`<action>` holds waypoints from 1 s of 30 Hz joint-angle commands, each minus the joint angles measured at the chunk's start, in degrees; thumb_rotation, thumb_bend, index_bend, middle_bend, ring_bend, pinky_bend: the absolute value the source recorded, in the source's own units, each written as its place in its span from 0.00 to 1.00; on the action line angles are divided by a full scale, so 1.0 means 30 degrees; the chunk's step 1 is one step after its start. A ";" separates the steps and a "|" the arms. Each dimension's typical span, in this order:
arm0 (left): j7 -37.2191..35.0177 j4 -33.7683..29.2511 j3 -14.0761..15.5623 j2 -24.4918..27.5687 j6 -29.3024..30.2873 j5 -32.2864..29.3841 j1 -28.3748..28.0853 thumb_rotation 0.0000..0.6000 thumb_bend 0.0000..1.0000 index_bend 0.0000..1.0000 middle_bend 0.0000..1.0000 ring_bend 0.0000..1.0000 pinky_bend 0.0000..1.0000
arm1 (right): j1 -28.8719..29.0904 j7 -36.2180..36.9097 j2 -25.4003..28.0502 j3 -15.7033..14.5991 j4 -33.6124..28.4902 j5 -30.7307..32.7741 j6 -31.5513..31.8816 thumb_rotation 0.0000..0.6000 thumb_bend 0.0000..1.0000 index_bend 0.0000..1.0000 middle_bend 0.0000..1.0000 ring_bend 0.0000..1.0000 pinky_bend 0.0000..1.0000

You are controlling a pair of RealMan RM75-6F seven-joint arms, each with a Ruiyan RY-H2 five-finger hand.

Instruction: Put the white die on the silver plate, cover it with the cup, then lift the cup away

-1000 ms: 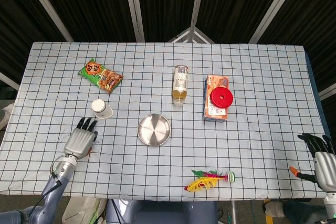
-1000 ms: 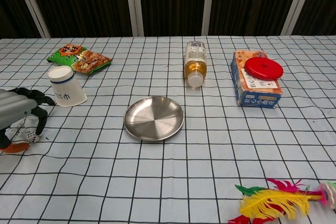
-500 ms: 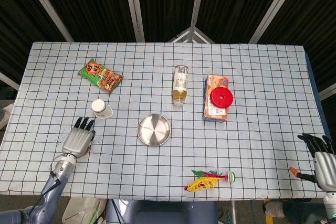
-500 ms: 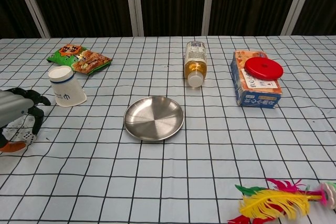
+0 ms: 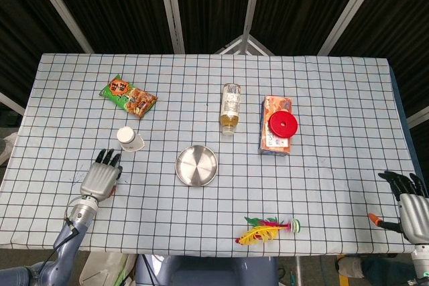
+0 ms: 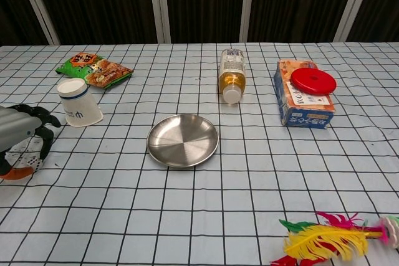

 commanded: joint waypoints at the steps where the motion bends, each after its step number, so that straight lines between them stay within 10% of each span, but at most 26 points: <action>1: -0.0032 -0.0030 0.0030 0.0059 0.0063 0.0001 0.0016 1.00 0.45 0.53 0.12 0.00 0.01 | 0.0005 -0.0042 -0.0018 -0.0003 -0.0008 0.0000 -0.0006 1.00 0.10 0.21 0.19 0.15 0.00; 20: -0.0980 -0.0542 -0.0046 0.0292 0.0270 0.0364 -0.0048 1.00 0.48 0.53 0.12 0.00 0.01 | -0.0012 0.0018 0.0031 0.0052 -0.0021 0.0256 -0.0124 1.00 0.10 0.21 0.19 0.15 0.00; 30: -0.3261 -0.5315 0.0120 0.2793 0.0761 0.2770 0.0164 1.00 0.48 0.53 0.13 0.00 0.01 | -0.0017 0.0083 0.0078 0.0041 -0.0160 0.0076 -0.0015 1.00 0.10 0.21 0.19 0.15 0.00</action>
